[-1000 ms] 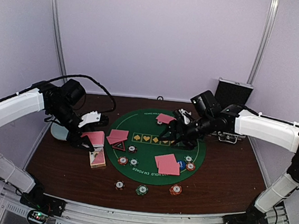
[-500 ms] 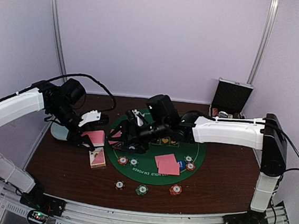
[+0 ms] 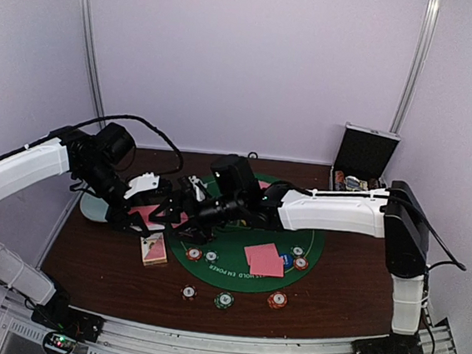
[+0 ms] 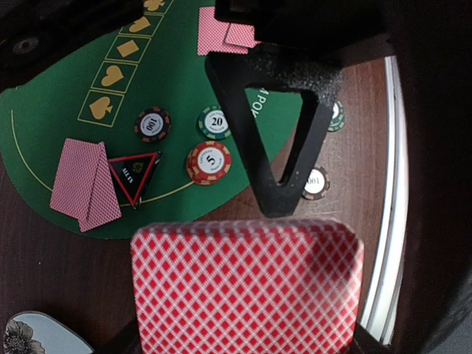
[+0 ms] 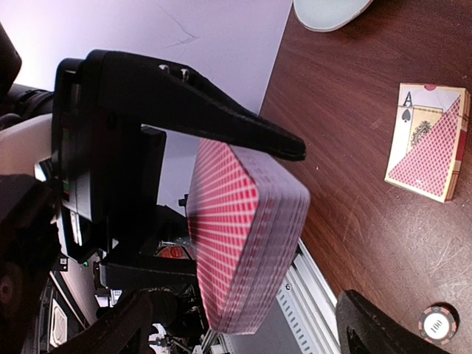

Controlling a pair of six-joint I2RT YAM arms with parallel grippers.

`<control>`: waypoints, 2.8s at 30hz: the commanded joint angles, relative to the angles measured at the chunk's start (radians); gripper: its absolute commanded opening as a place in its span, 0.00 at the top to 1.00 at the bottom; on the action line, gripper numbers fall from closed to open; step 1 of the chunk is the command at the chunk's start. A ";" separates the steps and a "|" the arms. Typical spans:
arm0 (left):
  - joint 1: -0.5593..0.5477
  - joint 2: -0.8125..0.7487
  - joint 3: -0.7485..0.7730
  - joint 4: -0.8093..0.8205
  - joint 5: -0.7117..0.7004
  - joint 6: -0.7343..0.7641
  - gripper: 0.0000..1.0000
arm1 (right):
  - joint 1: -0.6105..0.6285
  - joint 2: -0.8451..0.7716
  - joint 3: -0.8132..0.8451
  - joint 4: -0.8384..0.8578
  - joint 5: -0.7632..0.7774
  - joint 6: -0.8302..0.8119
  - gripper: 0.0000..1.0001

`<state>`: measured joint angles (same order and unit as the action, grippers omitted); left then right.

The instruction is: Distribute texas hold em gaming equipment

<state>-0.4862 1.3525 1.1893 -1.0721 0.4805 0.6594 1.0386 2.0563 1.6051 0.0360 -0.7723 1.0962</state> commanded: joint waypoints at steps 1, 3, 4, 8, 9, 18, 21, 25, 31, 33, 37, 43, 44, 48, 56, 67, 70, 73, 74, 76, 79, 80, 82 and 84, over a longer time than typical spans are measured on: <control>-0.005 -0.010 0.030 0.012 0.033 -0.006 1.00 | 0.005 0.045 0.067 0.039 -0.022 0.028 0.12; -0.005 -0.012 0.030 0.012 0.032 -0.006 1.00 | 0.005 0.068 0.087 0.041 -0.025 0.040 0.14; -0.005 -0.012 0.030 0.011 0.032 -0.006 1.00 | 0.003 0.078 0.094 0.048 -0.026 0.047 0.15; -0.005 -0.013 0.028 0.011 0.031 -0.006 1.00 | -0.003 0.108 0.108 0.083 -0.022 0.080 0.20; -0.005 -0.012 0.029 0.011 0.029 -0.006 1.00 | -0.004 0.115 0.109 0.092 -0.021 0.089 0.21; -0.005 -0.014 0.022 0.012 0.024 -0.005 1.00 | -0.012 0.087 0.035 0.181 -0.015 0.127 0.26; -0.005 -0.012 0.024 0.012 0.026 -0.008 1.00 | -0.015 0.059 -0.010 0.190 -0.013 0.119 0.26; -0.005 -0.011 0.034 0.013 0.029 -0.023 1.00 | -0.017 0.027 -0.051 0.208 -0.015 0.111 0.25; -0.005 -0.008 0.018 0.021 0.041 -0.045 1.00 | -0.019 -0.021 -0.107 0.264 -0.022 0.128 0.23; -0.005 -0.009 0.017 0.021 0.041 -0.044 1.00 | -0.020 -0.028 -0.119 0.277 -0.014 0.137 0.23; -0.005 -0.010 0.026 0.020 0.057 -0.053 1.00 | -0.023 -0.011 -0.112 0.307 -0.007 0.168 0.23; -0.005 -0.013 0.025 0.021 0.053 -0.047 1.00 | -0.028 0.042 -0.063 0.324 -0.009 0.198 0.24; -0.005 -0.013 0.023 0.021 0.054 -0.046 1.00 | -0.027 0.053 -0.051 0.322 -0.012 0.200 0.24; -0.005 -0.015 0.019 0.020 0.056 -0.044 1.00 | -0.027 0.093 0.007 0.306 -0.028 0.209 0.24; -0.005 -0.017 0.024 0.020 0.056 -0.040 1.00 | -0.028 0.146 0.062 0.260 -0.045 0.214 0.27; -0.005 -0.023 0.021 0.021 0.051 -0.035 1.00 | -0.042 0.160 0.063 0.174 -0.067 0.178 0.32; -0.005 -0.023 0.020 0.021 0.046 -0.032 1.00 | -0.060 0.131 0.027 0.154 -0.064 0.157 0.35; -0.005 -0.021 0.019 0.021 0.048 -0.032 1.00 | -0.077 0.097 -0.008 0.127 -0.061 0.131 0.36; -0.005 -0.020 0.020 0.021 0.048 -0.033 1.00 | -0.081 0.089 -0.017 0.124 -0.059 0.129 0.37; -0.005 -0.018 0.022 0.021 0.049 -0.032 1.00 | -0.085 0.073 -0.027 0.117 -0.061 0.122 0.38; -0.005 -0.013 0.025 0.021 0.049 -0.032 1.00 | -0.086 0.058 -0.027 0.109 -0.062 0.116 0.41; -0.005 -0.013 0.026 0.021 0.049 -0.032 1.00 | -0.086 0.052 -0.029 0.115 -0.063 0.120 0.42; -0.005 -0.011 0.026 0.020 0.050 -0.032 1.00 | -0.085 0.043 -0.032 0.132 -0.065 0.131 0.44; -0.005 -0.010 0.024 0.021 0.049 -0.032 1.00 | -0.085 0.030 -0.033 0.146 -0.068 0.138 0.45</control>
<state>-0.4881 1.3537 1.1896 -1.0706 0.4957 0.6178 0.9642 2.1380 1.5955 0.2081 -0.8463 1.2366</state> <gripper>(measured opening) 0.679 0.558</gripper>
